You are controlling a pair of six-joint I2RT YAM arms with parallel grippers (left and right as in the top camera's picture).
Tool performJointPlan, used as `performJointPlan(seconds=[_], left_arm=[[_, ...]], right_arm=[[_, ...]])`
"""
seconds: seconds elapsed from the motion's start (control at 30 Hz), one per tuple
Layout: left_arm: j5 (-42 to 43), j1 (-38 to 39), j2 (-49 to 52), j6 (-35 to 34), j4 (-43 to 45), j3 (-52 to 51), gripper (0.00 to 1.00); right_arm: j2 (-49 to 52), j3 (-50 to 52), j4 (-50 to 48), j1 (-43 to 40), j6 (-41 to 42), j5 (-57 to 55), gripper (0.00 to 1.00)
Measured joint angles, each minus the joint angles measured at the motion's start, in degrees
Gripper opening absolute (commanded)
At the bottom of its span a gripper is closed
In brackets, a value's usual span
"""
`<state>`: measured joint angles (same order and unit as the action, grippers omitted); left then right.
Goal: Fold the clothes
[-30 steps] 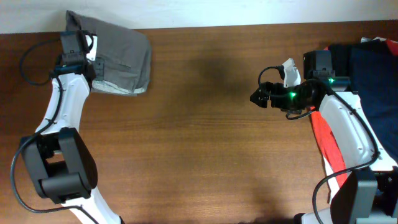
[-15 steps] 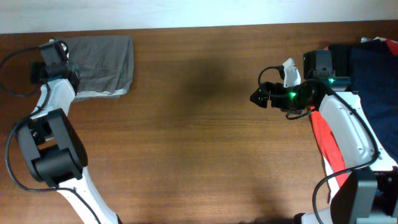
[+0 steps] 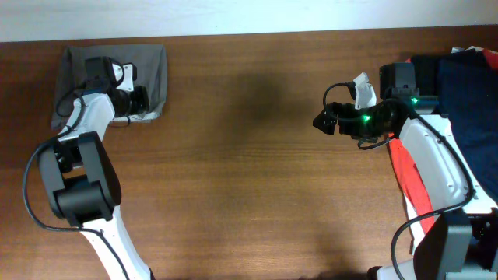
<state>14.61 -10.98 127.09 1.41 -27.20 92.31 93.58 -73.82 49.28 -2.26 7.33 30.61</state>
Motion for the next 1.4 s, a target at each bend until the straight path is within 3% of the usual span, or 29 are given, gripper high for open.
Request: performJointPlan(seconds=[0.17, 0.3, 0.37, 0.4, 0.43, 1.2, 1.4], left_arm=[[0.04, 0.13, -4.74, -1.07, -3.87, 1.79, 0.01], [0.24, 1.22, -30.14, -5.81, -12.15, 5.07, 0.01], [0.2, 1.27, -35.45, -6.86, -17.81, 5.42, 0.05], [0.17, 1.53, -35.58, -7.08, -19.56, 5.44, 0.31], [0.2, 2.23, -35.36, -7.3, -22.18, 5.2, 1.0], [0.2, 2.78, -35.36, -7.72, -23.04, 5.18, 1.0], [0.2, 2.78, -35.36, -7.72, -23.21, 5.18, 1.0]], right_arm=[[0.0, 0.0, -0.15, 0.0, -0.02, 0.0, 0.98], [0.0, 0.0, -0.11, 0.0, 0.04, 0.02, 0.98], [0.0, 0.0, -0.09, 0.0, 0.0, 0.0, 0.98], [0.0, 0.0, -0.11, 0.0, 0.0, 0.0, 0.98], [0.0, 0.0, 0.0, 0.0, 0.0, 0.0, 0.98], [-0.48, 0.0, 0.0, 0.0, 0.0, 0.0, 0.98], [-23.8, 0.09, 0.02, 0.0, 0.0, -0.17, 0.98]])
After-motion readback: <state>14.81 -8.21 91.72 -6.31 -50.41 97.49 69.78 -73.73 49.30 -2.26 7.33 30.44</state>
